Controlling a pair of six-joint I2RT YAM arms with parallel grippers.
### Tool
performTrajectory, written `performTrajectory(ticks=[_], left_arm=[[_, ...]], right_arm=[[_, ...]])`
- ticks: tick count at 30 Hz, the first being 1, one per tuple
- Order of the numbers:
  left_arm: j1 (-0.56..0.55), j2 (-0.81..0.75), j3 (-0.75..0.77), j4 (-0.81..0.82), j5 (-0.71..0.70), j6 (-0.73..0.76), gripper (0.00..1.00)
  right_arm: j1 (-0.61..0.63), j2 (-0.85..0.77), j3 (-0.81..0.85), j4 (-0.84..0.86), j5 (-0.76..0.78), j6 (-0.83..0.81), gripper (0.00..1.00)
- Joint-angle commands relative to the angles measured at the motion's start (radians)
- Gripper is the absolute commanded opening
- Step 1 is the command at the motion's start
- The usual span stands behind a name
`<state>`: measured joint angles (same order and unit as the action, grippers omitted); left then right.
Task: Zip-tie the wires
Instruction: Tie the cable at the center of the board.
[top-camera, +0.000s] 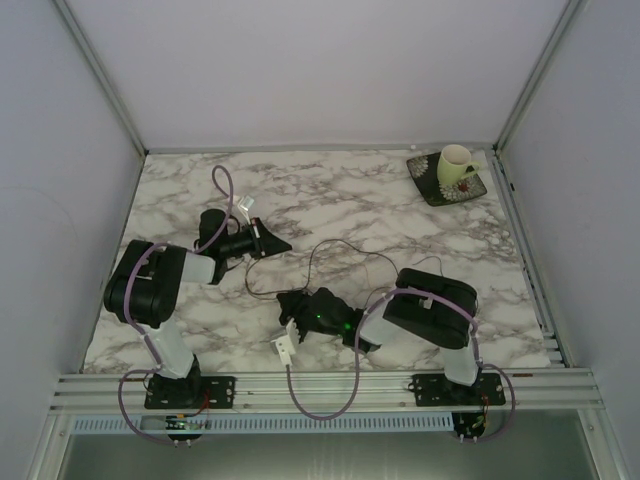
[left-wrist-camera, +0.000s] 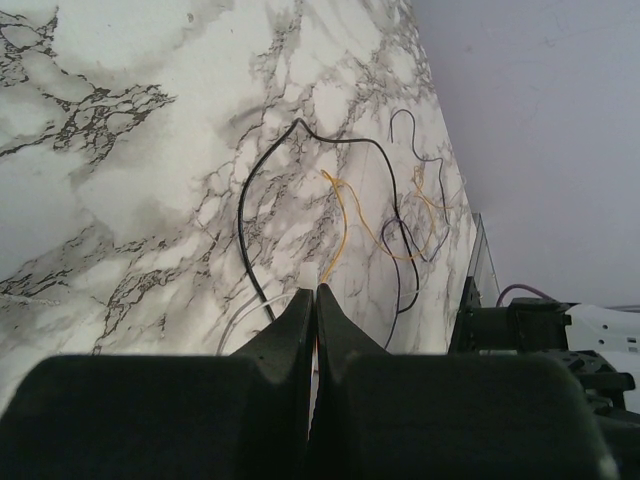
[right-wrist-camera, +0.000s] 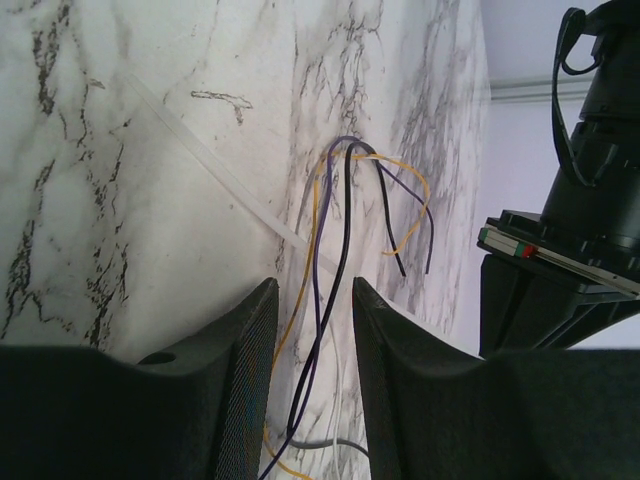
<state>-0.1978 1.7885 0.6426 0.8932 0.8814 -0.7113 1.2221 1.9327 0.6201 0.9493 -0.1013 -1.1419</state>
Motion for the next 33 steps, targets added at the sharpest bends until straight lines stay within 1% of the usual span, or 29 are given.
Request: performTrajectory(ticks=[1, 11, 19, 24, 33], left_arm=[[-0.002, -0.002, 0.028, -0.002, 0.019, 0.009, 0.0], [-0.006, 0.005, 0.036, -0.015, 0.017, 0.006, 0.0], [-0.009, 0.009, 0.038, -0.027, 0.019, 0.009, 0.0], [-0.011, 0.011, 0.04, -0.028, 0.019, 0.009, 0.0], [-0.014, 0.018, 0.041, -0.027, 0.019, 0.004, 0.0]], right_arm=[[0.016, 0.024, 0.022, 0.06, -0.011, -0.01, 0.36], [0.02, 0.039, 0.026, 0.043, -0.002, -0.039, 0.36], [0.026, 0.072, 0.047, 0.072, 0.022, -0.051, 0.37], [0.035, 0.08, 0.052, 0.081, 0.031, -0.047, 0.41], [0.043, 0.096, 0.07, 0.058, 0.035, -0.065, 0.42]])
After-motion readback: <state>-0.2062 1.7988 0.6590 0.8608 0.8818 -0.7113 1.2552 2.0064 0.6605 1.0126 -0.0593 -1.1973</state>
